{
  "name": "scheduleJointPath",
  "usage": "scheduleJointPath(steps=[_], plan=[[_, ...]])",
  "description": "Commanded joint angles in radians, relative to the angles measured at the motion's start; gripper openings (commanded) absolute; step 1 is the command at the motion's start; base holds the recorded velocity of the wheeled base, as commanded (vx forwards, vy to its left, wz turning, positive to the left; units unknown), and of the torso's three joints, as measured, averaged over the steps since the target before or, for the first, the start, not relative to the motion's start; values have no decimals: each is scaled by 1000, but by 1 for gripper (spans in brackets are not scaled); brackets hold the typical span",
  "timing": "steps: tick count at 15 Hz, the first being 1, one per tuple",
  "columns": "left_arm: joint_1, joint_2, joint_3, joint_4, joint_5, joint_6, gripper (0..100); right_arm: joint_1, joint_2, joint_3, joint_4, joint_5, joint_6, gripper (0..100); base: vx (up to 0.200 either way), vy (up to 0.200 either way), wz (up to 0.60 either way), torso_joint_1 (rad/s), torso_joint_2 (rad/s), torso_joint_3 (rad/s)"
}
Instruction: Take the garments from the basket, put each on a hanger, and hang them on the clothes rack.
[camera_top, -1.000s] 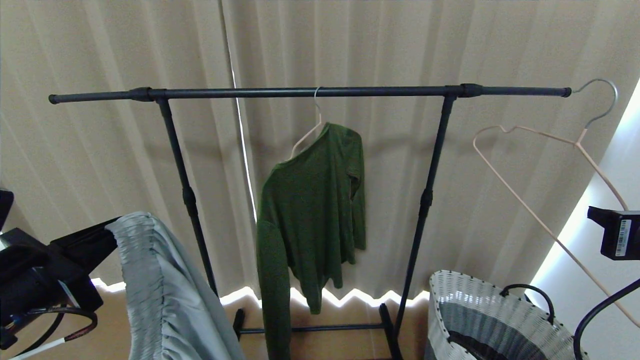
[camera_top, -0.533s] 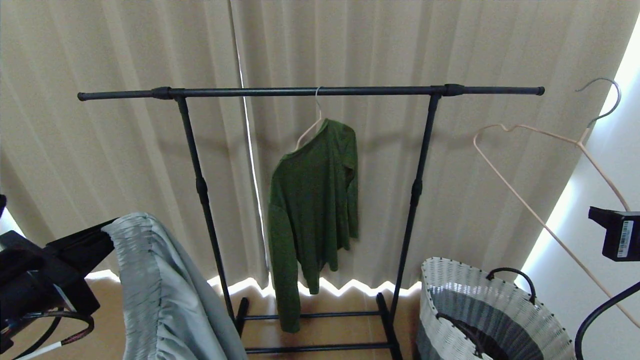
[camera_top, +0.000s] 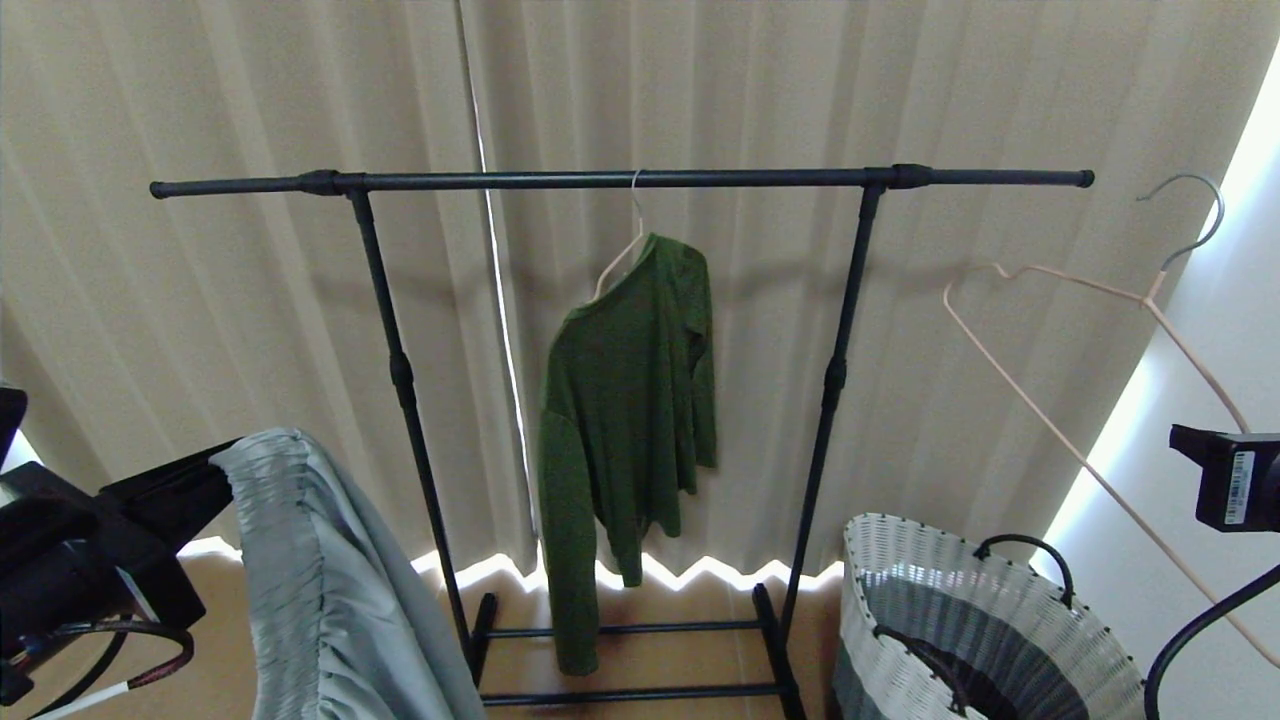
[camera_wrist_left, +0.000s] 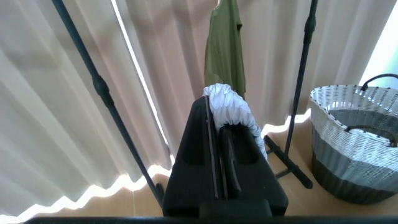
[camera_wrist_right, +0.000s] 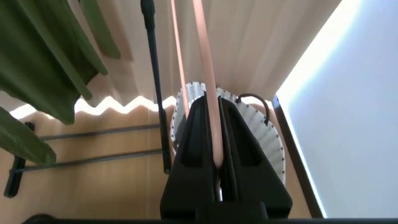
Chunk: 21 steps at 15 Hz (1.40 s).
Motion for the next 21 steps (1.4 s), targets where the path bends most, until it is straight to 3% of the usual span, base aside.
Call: scheduleJointPath(steps=[1, 5, 11, 14, 16, 18, 19, 21], plan=[[0, -1, 2, 0, 0, 1, 0, 0, -16, 26, -2, 0, 1, 0, 0, 0, 0, 0, 0, 0], [0, 3, 6, 2, 0, 24, 0, 2, -26, 72, -3, 3, 2, 0, 0, 0, 0, 0, 0, 0], [-20, 27, 21, 2, -3, 57, 0, 18, -43, 76, -20, 123, 9, 0, -167, 0, 0, 1, 2, 4], [-20, 88, -2, 0, 0, 136, 0, 77, -25, 92, -108, 224, 10, 0, 0, 0, 0, 0, 0, 0], [-21, 148, -78, 2, 6, 177, 0, 189, 32, 113, -226, 276, 78, 0, 0, 0, 0, 0, 0, 0], [-28, 222, -201, 14, 63, 177, 0, 273, 89, 106, -273, 277, 122, 0, 0, 0, 0, 0, 0, 0], [-51, 279, -284, 20, 130, 177, 0, 310, 127, 98, -296, 282, 125, 0, 0, 0, 0, 0, 0, 0], [-120, 430, -489, 89, 344, 175, 0, 411, 202, 93, -396, 316, 127, 0, 0, 0, 0, 0, 0, 0]])
